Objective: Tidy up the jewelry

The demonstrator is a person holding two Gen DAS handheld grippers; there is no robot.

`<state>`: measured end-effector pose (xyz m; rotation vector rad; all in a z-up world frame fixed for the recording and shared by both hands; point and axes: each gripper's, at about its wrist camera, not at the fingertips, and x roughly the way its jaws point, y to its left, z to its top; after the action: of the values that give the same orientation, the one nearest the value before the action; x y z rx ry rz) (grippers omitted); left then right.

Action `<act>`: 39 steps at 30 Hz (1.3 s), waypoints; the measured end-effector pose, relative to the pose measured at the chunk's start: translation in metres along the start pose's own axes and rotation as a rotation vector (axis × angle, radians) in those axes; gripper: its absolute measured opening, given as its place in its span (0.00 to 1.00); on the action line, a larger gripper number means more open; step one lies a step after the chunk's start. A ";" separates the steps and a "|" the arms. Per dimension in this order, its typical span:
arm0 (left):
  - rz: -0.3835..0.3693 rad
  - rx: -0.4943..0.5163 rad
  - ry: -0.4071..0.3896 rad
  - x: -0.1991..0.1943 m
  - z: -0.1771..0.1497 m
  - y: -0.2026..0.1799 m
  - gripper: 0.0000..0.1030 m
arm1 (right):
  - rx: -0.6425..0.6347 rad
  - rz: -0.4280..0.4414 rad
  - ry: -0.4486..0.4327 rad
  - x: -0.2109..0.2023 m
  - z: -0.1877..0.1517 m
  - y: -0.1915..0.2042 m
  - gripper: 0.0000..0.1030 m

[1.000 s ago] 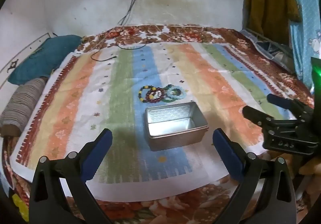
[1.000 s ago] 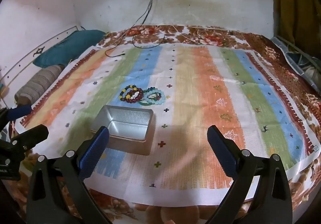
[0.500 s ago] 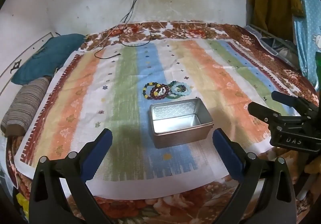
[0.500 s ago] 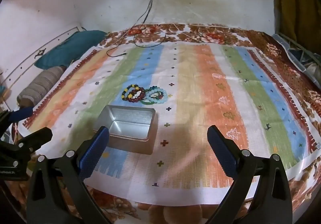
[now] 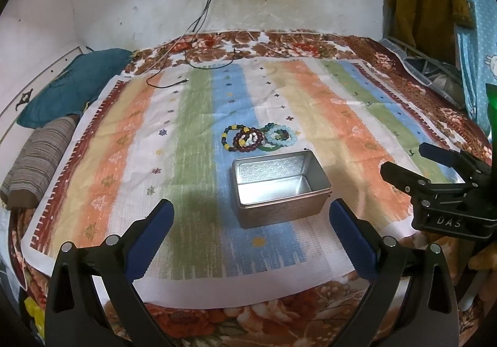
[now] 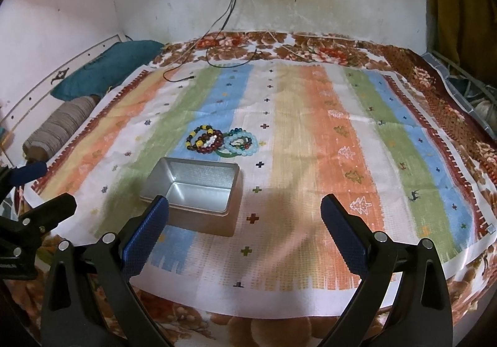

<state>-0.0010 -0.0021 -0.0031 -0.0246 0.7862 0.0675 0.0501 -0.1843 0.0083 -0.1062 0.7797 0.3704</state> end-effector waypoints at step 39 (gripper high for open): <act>0.091 -0.006 0.059 0.055 0.066 0.011 0.95 | 0.002 -0.012 0.078 0.062 0.061 -0.008 0.96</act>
<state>0.0839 0.0148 0.0050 0.0039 0.8460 0.1559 0.1345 -0.1598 0.0077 -0.1238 0.8561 0.3558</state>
